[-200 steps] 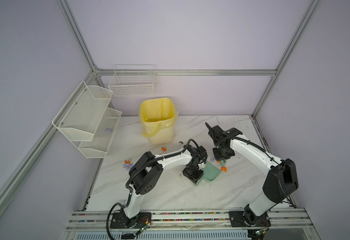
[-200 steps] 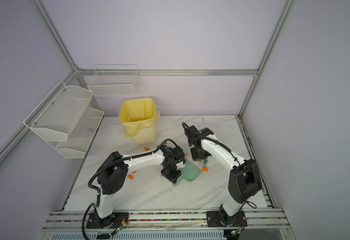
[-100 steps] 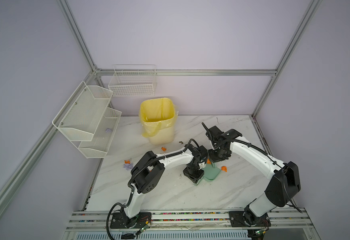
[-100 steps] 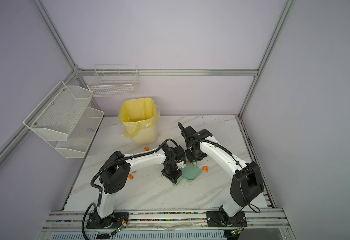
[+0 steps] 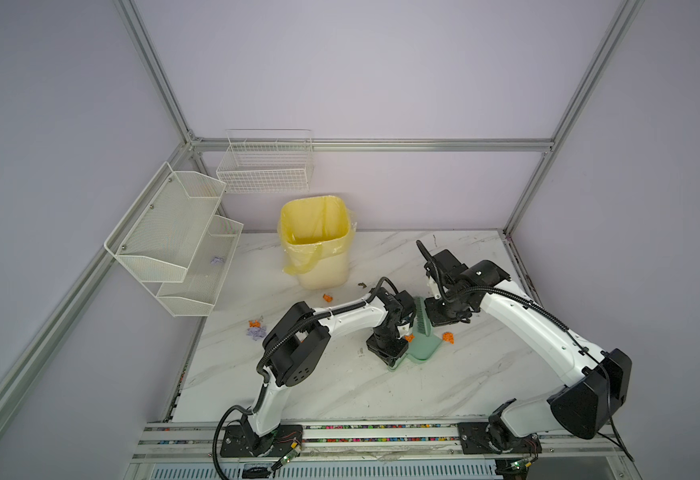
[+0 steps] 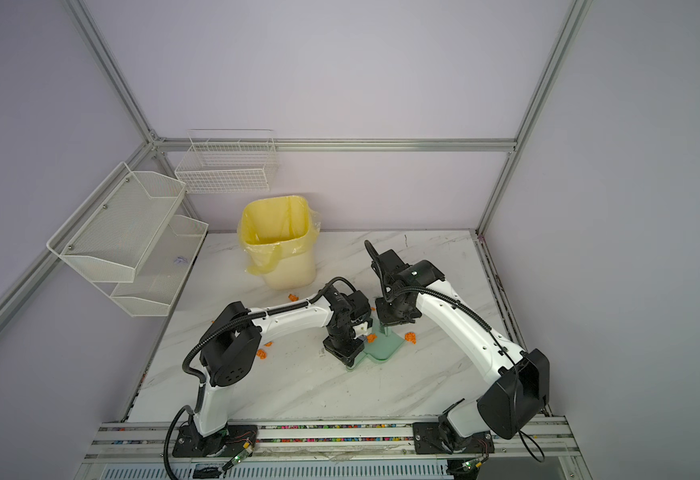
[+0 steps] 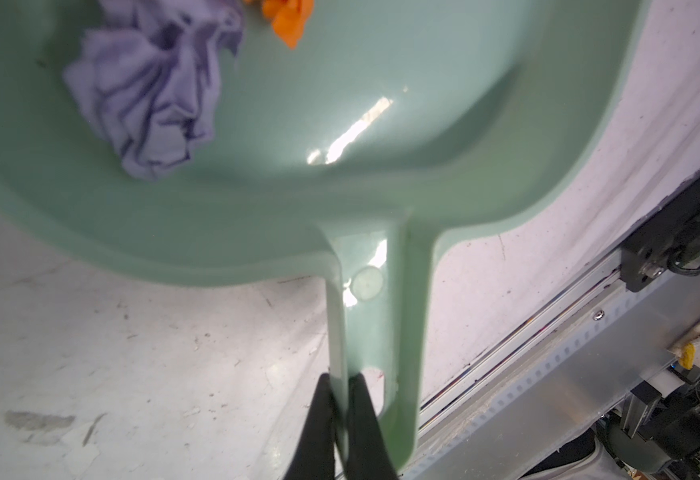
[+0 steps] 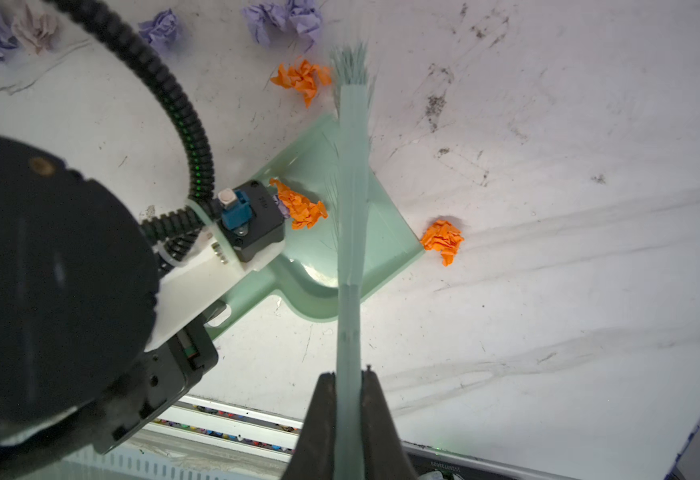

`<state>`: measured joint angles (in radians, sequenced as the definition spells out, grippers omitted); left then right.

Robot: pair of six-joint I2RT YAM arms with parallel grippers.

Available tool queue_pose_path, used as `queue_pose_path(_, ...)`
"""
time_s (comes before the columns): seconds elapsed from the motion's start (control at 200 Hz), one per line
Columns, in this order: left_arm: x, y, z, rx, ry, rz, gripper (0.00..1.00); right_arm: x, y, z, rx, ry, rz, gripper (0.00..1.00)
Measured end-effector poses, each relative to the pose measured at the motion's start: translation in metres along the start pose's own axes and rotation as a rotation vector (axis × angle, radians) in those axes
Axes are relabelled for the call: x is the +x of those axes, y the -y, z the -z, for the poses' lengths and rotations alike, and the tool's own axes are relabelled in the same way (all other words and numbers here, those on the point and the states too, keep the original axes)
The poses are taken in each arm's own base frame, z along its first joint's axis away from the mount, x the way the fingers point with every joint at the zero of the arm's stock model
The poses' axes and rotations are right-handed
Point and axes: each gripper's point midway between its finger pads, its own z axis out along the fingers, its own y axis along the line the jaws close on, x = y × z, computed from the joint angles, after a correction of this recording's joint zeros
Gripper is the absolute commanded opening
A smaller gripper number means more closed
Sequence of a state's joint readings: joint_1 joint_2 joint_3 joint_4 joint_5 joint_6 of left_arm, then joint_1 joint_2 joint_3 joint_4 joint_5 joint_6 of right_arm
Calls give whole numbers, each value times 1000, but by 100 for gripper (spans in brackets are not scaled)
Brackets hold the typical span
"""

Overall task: Sweep away the paper scraps from the table
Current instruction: 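Sweep orange and purple scraps with the right gripper's brush into the dustpan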

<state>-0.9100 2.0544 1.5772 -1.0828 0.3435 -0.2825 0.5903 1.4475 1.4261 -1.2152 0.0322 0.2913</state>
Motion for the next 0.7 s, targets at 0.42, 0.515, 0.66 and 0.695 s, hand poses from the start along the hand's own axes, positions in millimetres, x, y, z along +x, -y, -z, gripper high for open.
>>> queue_pose_path(0.42, 3, 0, 6, -11, 4, -14, 0, -7, 40, 14, 219, 65, -134, 0)
queue_pose_path(0.515, 4, 2, 12, -12, 14, -20, 0, -6, 47, 13, 256, 59, -146, 0)
queue_pose_path(0.66, 8, 9, 19, -10, 23, -37, 0, -5, 54, 10, 293, 47, -150, 0)
queue_pose_path(0.695, 9, 11, 19, -10, 23, -42, 0, -4, 55, 8, 299, 42, -149, 0)
